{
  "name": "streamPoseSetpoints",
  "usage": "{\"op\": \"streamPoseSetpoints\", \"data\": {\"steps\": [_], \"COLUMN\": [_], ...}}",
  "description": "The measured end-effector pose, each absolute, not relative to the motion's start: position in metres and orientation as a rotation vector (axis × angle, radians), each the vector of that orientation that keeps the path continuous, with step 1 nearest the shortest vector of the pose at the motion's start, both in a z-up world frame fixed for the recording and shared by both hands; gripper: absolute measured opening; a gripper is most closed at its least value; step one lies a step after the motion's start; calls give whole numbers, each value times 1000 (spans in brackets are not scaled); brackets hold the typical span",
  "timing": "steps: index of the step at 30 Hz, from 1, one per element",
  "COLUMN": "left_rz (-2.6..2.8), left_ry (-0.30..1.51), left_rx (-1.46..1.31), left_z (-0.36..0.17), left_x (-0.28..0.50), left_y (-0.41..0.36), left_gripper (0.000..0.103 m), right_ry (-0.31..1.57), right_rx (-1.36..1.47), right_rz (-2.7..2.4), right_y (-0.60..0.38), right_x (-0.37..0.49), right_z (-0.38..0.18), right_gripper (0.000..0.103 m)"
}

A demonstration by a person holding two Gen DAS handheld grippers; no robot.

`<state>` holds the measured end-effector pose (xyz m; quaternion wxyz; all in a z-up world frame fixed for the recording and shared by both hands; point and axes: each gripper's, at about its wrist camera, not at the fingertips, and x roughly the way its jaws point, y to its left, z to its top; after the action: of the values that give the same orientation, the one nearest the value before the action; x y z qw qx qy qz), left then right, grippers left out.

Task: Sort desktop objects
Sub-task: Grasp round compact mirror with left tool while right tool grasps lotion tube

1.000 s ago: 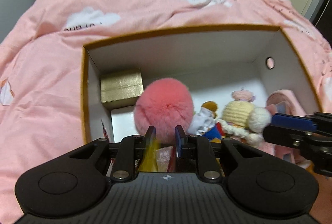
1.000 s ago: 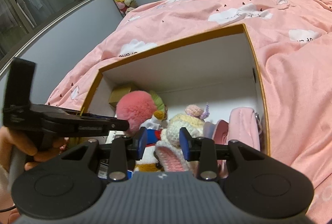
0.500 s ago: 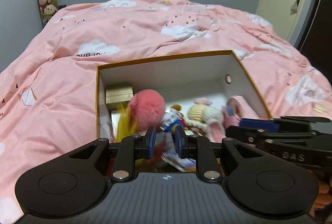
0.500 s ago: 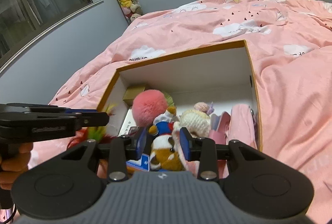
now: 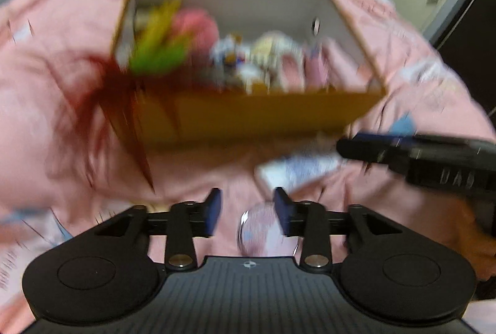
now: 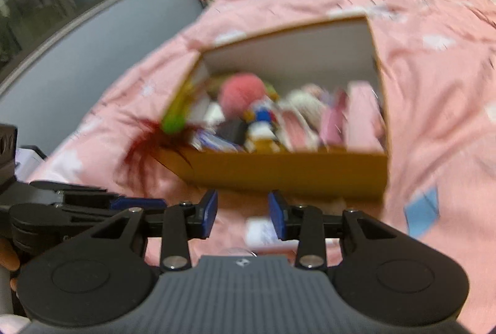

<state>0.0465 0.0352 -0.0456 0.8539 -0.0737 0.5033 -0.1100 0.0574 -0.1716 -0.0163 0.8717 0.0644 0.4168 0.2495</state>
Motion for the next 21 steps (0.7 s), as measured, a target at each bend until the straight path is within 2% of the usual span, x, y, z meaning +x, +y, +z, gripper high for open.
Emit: {"op": "streamPoseSetpoints", "data": {"steps": [7,9,17,21], "left_rz": [-264,-256,-260,-269], "left_ry": [1185,1204,1302,1316], "left_rx": [-205,-230,-266,-310], "left_z": [-85,-92,-119,-125], "left_x": [54,57,61,64], "left_y": [26,27,24,28], "left_gripper": [51,53,54,58], "right_ry": [959,961,1008,1033], "right_rx": [161,151,136,127], "right_rz": [388,376,327,347], "right_y": [-188,-189,-193,-189], "right_x": [80,85,104,112], "right_z": [-50,-57,-85,-95], "right_gripper": [46,51,51,57]}}
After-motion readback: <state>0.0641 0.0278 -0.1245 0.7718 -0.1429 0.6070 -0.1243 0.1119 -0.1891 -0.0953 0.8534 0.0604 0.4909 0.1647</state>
